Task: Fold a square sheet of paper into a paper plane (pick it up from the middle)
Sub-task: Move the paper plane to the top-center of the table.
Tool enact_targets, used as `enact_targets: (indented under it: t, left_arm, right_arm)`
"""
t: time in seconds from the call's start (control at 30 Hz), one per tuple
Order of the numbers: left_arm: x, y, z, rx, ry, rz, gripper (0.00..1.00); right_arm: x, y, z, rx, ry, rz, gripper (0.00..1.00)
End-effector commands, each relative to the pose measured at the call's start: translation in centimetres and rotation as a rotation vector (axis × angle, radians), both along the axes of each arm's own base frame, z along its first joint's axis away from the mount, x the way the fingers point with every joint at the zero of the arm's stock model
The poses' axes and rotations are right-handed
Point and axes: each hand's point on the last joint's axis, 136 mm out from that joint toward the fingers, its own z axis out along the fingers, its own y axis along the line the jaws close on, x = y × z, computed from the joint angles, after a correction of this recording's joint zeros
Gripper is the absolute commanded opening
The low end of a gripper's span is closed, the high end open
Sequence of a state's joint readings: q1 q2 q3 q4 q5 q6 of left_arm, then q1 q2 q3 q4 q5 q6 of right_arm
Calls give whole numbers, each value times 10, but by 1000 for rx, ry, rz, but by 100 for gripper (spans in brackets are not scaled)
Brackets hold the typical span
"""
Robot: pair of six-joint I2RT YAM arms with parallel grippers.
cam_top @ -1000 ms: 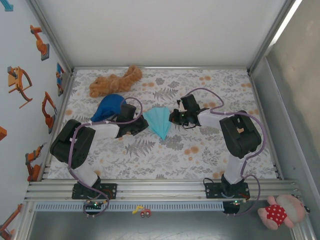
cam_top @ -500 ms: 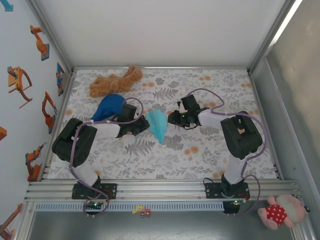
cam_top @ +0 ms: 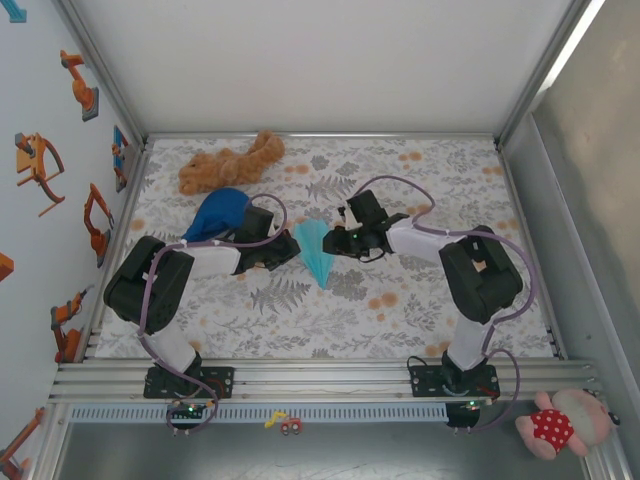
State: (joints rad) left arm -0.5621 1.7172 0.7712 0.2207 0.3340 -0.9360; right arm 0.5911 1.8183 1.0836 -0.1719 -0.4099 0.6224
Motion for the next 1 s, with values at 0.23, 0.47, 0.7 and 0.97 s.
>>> enact_targets:
  t: [0.23,0.47,0.7,0.97]
  left_arm:
    - [5,-6,9,-18,-15,-15,5]
    - [5,-7,10,-22,-18,-18,5]
    - [5,-10,14,-42,-20,-24,5]
    - [4,-13,20,-70,-26,-34,5]
  right_arm:
    - [-11,11,-9,-63,28,59,42]
    - [-24,28,-2,-34,22,122,45]
    - [-28,32,-7,-114,-14,154,50]
    - [-28,33,-13,-178,-36,171,51]
